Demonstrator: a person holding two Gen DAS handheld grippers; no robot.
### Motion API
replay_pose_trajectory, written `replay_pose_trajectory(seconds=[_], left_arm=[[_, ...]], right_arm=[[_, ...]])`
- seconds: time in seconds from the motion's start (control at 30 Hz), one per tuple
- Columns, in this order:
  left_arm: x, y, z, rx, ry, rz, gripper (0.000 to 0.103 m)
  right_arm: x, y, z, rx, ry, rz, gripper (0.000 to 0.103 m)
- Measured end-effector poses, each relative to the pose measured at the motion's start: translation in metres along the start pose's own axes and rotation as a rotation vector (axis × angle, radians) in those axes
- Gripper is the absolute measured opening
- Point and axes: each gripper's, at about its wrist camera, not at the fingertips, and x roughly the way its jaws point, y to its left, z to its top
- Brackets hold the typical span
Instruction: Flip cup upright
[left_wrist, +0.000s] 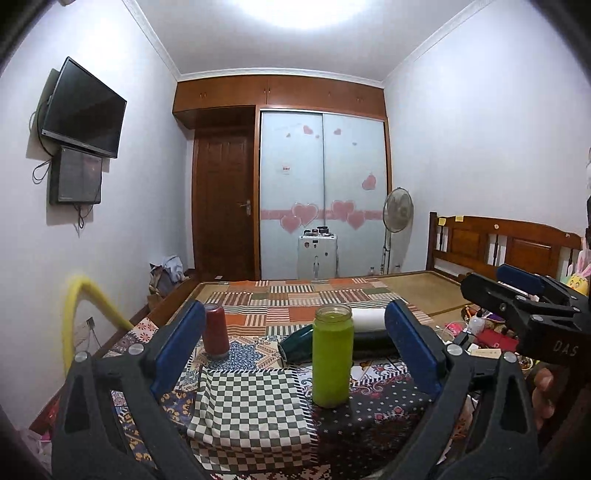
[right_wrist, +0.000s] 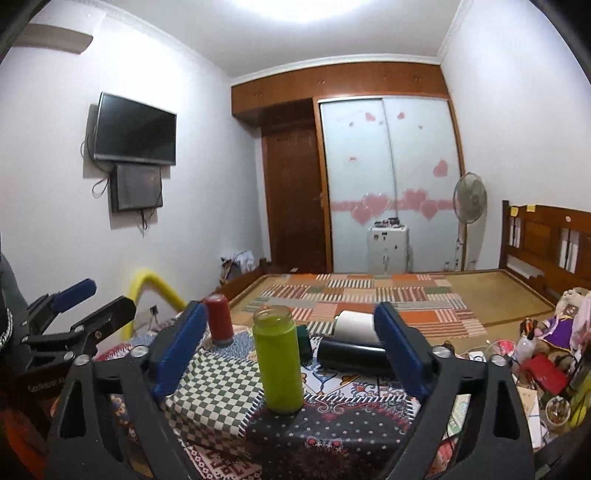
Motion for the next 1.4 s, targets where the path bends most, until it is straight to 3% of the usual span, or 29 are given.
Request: replay_pose_trajectory(seconds=[0.07, 0.13, 0.67, 1.4], left_arm=[[-0.006, -0.002, 0.000, 0.003, -0.005, 0.008, 0.101], [-0.012, -0.004, -0.001, 0.003, -0.011, 0.012, 0.103], [-0.026, -0.004, -0.007, -0.005, -0.022, 0.015, 0.103], [-0.018, -0.006, -0.007, -0.018, 0.004, -0.007, 0.103]], right_arm=[[-0.005, 0.003, -0.001, -0.007, -0.011, -0.011, 0.095], [-0.010, 0.006, -0.003, -0.008, -0.023, -0.021, 0.103], [-0.024, 0.009, -0.008, -0.022, -0.038, -0.045, 0.103], [-0.028, 0.005, -0.009, -0.021, -0.040, -0.055, 0.103]])
